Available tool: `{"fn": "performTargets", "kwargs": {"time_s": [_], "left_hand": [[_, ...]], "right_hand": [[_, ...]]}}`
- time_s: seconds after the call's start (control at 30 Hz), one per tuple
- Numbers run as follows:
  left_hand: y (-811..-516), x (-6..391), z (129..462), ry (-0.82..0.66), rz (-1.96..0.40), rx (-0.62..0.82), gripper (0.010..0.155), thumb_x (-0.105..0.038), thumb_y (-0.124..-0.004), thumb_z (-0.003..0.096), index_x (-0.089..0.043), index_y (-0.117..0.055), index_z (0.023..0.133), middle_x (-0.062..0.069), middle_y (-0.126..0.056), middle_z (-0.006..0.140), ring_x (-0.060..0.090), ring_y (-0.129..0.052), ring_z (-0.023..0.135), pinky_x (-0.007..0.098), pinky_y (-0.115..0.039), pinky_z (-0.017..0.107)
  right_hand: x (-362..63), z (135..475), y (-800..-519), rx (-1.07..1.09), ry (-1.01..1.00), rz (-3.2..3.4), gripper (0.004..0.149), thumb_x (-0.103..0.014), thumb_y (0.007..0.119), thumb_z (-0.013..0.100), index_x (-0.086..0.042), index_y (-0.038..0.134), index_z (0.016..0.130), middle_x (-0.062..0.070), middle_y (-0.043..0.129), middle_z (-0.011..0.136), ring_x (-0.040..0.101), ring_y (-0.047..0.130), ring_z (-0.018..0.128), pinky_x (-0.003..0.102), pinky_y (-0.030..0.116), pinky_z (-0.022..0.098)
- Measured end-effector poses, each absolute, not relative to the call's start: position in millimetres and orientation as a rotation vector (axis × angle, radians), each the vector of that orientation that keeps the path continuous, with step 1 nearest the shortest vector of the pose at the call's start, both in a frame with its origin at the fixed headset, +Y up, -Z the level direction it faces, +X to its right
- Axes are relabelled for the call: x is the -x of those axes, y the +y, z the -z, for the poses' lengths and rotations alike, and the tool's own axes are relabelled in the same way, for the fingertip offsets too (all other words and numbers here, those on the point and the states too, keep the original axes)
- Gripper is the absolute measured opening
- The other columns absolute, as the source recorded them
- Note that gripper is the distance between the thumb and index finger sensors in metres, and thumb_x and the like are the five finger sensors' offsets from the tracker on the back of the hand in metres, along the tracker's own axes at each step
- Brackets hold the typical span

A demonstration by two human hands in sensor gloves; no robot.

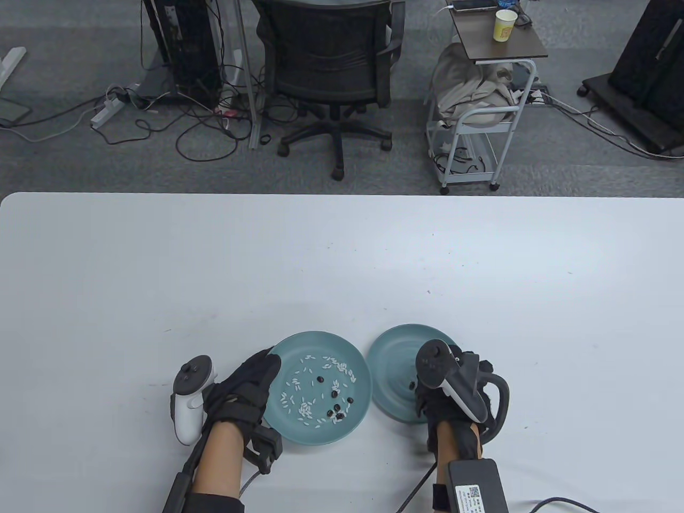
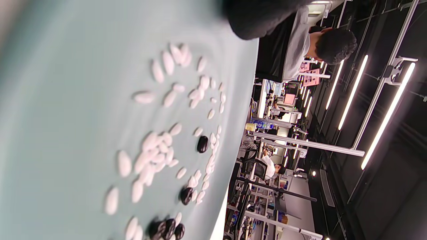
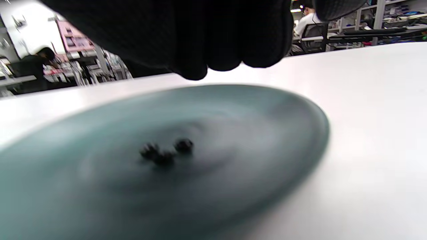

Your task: Pick coffee beans with hand pinch into plate

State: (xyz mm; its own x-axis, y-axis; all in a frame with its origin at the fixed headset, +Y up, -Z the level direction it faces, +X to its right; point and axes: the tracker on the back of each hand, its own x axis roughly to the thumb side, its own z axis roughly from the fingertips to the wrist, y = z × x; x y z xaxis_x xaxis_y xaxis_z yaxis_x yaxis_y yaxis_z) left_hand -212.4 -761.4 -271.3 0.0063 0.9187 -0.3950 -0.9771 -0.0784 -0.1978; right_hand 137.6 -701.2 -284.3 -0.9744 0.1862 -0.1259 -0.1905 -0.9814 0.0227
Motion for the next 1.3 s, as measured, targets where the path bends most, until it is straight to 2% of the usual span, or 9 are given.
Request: {"fn": "performTargets", "kwargs": {"time_s": [0.17,0.4,0.63,1.3], "left_hand": [[-761.6,212.4,271.3,0.153,-1.575,0.492,0.052,-0.034,-0.065,0.0691,-0.013,-0.057,0.116,0.017,-0.093,0.087,0.031,-0.104,0.063,0.045,-0.092,0.043],[-760.5,212.6,271.3,0.147,-1.576,0.503,0.049,-0.034,-0.065,0.069,-0.012,-0.062,0.113,0.017,-0.094,0.087,0.031,-0.104,0.063,0.045,-0.092,0.043],[-760.6,213.6,271.1,0.141,-1.582,0.502,0.049,-0.034,-0.065,0.069,-0.012,-0.061,0.113,0.017,-0.094,0.087,0.031,-0.104,0.063,0.045,-0.092,0.043],[-762.4,213.3,269.8,0.131,-1.578,0.526,0.05,-0.034,-0.065,0.069,-0.013,-0.061,0.114,0.019,-0.093,0.087,0.033,-0.103,0.063,0.046,-0.091,0.044]], "right_hand": [[-116.4,270.8,-668.1,0.0,-0.155,-2.875,0.039,-0.04,0.076,0.052,-0.017,0.083,0.082,0.012,0.075,0.093,0.04,0.078,0.077,0.069,0.057,0.067],[-56.4,246.8,-644.7,-0.381,-0.189,-2.809,0.04,-0.04,0.077,0.052,-0.018,0.082,0.084,0.011,0.074,0.094,0.04,0.078,0.079,0.068,0.058,0.068],[-22.2,245.1,-659.8,-0.509,-0.091,-2.894,0.038,-0.04,0.079,0.051,-0.019,0.083,0.082,0.012,0.071,0.096,0.04,0.076,0.081,0.068,0.057,0.068],[2.1,245.0,-683.2,-0.589,-0.005,-3.04,0.037,-0.04,0.079,0.051,-0.018,0.084,0.08,0.011,0.072,0.096,0.04,0.076,0.08,0.067,0.058,0.068]]}}
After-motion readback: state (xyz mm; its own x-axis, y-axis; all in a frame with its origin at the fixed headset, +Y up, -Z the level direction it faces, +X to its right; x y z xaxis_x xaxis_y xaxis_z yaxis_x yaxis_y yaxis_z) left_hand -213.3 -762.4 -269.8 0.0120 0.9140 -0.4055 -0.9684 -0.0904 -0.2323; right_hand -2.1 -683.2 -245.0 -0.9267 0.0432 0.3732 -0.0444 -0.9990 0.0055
